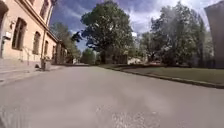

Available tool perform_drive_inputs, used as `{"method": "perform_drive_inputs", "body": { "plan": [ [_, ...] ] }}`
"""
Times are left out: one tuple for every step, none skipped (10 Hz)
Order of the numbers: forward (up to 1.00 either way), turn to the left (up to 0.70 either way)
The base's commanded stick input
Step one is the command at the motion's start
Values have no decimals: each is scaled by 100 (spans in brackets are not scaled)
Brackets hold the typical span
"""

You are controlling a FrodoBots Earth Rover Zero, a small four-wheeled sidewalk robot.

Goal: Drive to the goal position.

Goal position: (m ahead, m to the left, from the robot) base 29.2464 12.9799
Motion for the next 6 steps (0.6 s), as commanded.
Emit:
{"method": "perform_drive_inputs", "body": {
  "plan": [
    [70, 6],
    [70, 6],
    [70, 6],
    [70, 6],
    [70, 6],
    [70, 6]
  ]
}}
